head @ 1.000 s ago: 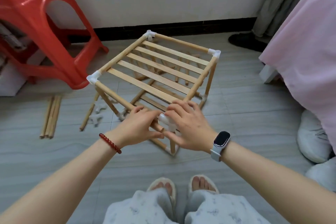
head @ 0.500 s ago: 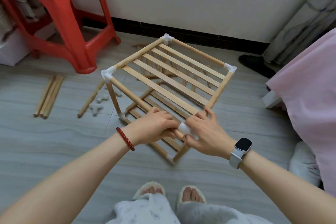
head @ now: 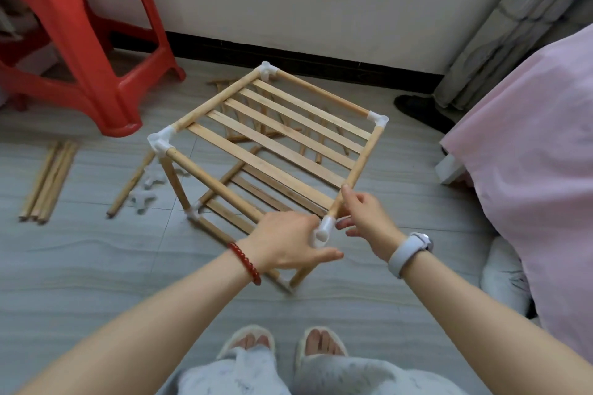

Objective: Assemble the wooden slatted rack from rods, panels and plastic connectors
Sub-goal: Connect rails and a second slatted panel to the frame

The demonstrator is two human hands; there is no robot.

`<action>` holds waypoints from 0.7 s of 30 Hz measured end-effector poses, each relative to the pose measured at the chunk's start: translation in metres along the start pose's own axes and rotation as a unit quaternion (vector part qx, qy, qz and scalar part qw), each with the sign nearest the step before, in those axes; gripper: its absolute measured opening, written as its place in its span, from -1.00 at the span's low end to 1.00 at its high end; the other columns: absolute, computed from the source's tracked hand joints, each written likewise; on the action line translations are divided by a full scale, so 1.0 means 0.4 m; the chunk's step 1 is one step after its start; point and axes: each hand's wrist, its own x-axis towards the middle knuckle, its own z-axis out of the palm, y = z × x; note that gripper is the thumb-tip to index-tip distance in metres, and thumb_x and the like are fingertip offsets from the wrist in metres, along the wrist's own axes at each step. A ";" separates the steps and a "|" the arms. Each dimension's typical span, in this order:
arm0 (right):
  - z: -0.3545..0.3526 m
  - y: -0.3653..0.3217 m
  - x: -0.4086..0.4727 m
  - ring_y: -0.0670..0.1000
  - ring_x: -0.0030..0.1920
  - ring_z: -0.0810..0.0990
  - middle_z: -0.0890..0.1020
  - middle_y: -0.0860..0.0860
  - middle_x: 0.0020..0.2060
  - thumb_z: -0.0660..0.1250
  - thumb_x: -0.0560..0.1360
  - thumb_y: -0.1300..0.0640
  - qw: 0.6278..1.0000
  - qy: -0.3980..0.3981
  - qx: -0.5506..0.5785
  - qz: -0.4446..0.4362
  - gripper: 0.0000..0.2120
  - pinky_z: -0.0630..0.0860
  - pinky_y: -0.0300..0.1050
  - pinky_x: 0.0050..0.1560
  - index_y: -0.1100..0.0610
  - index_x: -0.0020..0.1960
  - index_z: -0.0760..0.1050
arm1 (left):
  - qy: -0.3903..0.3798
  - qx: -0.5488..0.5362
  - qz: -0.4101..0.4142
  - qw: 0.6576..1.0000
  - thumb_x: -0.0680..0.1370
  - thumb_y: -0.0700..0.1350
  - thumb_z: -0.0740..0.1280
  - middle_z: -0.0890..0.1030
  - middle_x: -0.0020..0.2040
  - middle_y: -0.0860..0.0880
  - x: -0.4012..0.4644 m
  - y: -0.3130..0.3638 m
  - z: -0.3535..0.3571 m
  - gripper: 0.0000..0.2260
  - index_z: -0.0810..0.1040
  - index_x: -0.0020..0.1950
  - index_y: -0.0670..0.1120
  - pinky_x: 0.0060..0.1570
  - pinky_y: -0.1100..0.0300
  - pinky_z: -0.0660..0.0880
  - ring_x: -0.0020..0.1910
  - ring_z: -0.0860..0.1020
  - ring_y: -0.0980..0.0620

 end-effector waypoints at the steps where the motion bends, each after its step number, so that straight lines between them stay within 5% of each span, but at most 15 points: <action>1: 0.007 -0.015 0.015 -0.06 -0.37 0.53 0.56 0.01 -0.32 0.04 0.61 -0.09 1.000 -0.009 -0.012 0.019 -0.62 0.44 -0.24 -0.40 0.16 -0.11 0.45 | 0.027 0.025 -0.003 0.999 0.47 0.37 0.11 0.48 -0.31 0.07 0.005 0.010 0.014 -0.56 0.40 -0.19 -0.01 -0.40 0.20 0.27 -0.36 0.43 0.08; 4: 0.038 -0.046 0.044 -0.03 -0.46 0.39 0.43 0.05 -0.40 -0.04 0.63 0.03 0.997 0.006 -0.062 0.049 -0.65 0.34 -0.25 -0.53 0.14 -0.24 0.31 | 0.091 0.052 -0.022 0.994 0.52 0.23 0.10 0.39 -0.36 0.07 0.011 0.013 0.037 -0.63 0.30 -0.30 -0.02 -0.47 0.23 0.14 -0.46 0.29 0.12; 6: 0.054 -0.048 0.060 0.06 -0.33 0.39 0.39 0.09 -0.27 -0.04 0.62 0.18 0.984 0.016 -0.180 0.005 -0.71 0.40 -0.16 -0.34 0.11 -0.27 0.24 | 0.106 0.047 -0.028 0.993 0.52 0.18 0.12 0.30 -0.40 0.07 0.011 0.013 0.044 -0.64 0.22 -0.36 -0.01 -0.48 0.23 0.11 -0.48 0.23 0.13; 8: 0.062 -0.045 0.070 0.13 -0.12 0.46 0.42 0.20 -0.08 -0.02 0.59 0.29 0.955 0.034 -0.291 -0.031 -0.80 0.42 -0.06 -0.13 0.17 -0.11 0.34 | 0.106 0.028 -0.029 0.994 0.52 0.15 0.14 0.28 -0.42 0.07 0.014 0.017 0.049 -0.64 0.18 -0.38 -0.01 -0.47 0.22 0.13 -0.49 0.22 0.13; 10: 0.063 -0.043 0.075 0.16 -0.08 0.52 0.46 0.26 0.08 0.00 0.58 0.32 0.943 0.044 -0.330 -0.028 -0.78 0.46 -0.12 -0.22 0.26 0.15 0.35 | 0.104 -0.004 -0.029 0.994 0.52 0.12 0.16 0.27 -0.41 0.08 0.018 0.025 0.052 -0.65 0.17 -0.38 0.00 -0.46 0.23 0.13 -0.48 0.22 0.14; 13: 0.057 -0.048 0.079 0.12 -0.18 0.54 0.44 0.29 0.15 0.01 0.59 0.30 0.945 0.045 -0.323 -0.013 -0.75 0.41 -0.19 -0.37 0.30 0.21 0.33 | 0.110 -0.029 -0.031 0.993 0.53 0.09 0.17 0.26 -0.38 0.09 0.018 0.031 0.057 -0.71 0.25 -0.31 -0.03 -0.45 0.26 0.11 -0.46 0.22 0.16; 16: 0.057 -0.037 0.081 0.24 0.05 0.53 0.47 0.31 0.16 -0.02 0.59 0.28 0.950 0.045 -0.308 -0.039 -0.70 0.51 0.01 0.01 0.36 0.22 0.37 | 0.102 -0.024 -0.022 0.994 0.54 0.08 0.17 0.26 -0.37 0.09 0.015 0.027 0.058 -0.72 0.25 -0.29 -0.03 -0.46 0.28 0.12 -0.45 0.21 0.15; 19: 0.059 -0.034 0.078 0.05 -0.24 0.43 0.45 0.26 0.12 -0.08 0.62 0.24 0.943 0.063 -0.325 -0.041 -0.70 0.47 -0.12 -0.14 0.31 0.20 0.36 | 0.082 -0.043 -0.017 0.996 0.54 0.08 0.19 0.26 -0.38 0.08 0.013 0.024 0.049 -0.65 0.17 -0.36 0.00 -0.48 0.29 0.10 -0.46 0.21 0.15; 21: 0.057 -0.038 0.079 0.04 -0.24 0.40 0.44 0.24 0.12 -0.07 0.62 0.25 0.940 0.058 -0.333 -0.037 -0.71 0.44 -0.16 -0.23 0.29 0.20 0.35 | 0.085 -0.052 -0.023 0.995 0.53 0.09 0.20 0.27 -0.39 0.07 0.015 0.027 0.045 -0.65 0.17 -0.37 0.00 -0.48 0.29 0.10 -0.46 0.21 0.15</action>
